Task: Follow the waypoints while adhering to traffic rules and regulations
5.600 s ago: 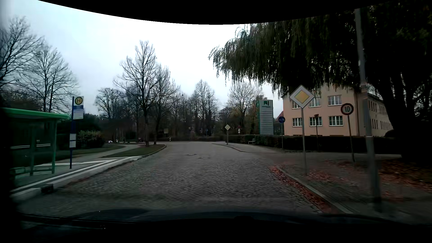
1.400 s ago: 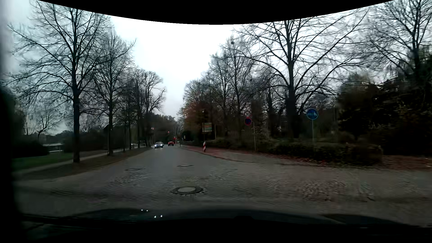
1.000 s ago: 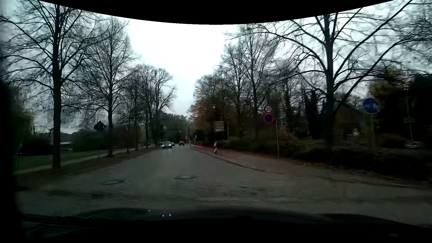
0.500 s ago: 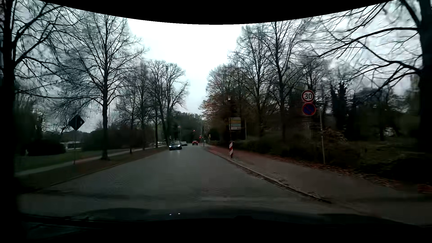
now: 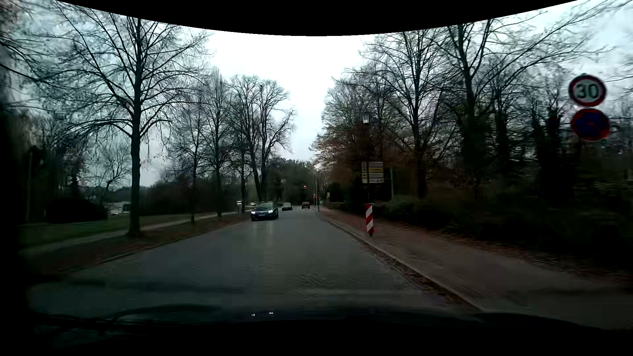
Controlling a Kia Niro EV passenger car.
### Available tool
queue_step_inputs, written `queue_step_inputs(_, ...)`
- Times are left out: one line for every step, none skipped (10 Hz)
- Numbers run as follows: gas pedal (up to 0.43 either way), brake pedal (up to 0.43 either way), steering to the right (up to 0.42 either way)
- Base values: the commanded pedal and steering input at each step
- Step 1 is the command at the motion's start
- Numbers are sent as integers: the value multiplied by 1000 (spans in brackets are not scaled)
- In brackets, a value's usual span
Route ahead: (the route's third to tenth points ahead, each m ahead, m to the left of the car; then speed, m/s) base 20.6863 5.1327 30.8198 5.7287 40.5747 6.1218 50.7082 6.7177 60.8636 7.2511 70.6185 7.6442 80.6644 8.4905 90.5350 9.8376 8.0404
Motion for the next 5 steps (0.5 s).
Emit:
queue_step_inputs(138, 0, -81)
queue_step_inputs(138, 0, -79)
queue_step_inputs(138, 0, -75)
queue_step_inputs(138, 0, -69)
queue_step_inputs(138, 0, -64)
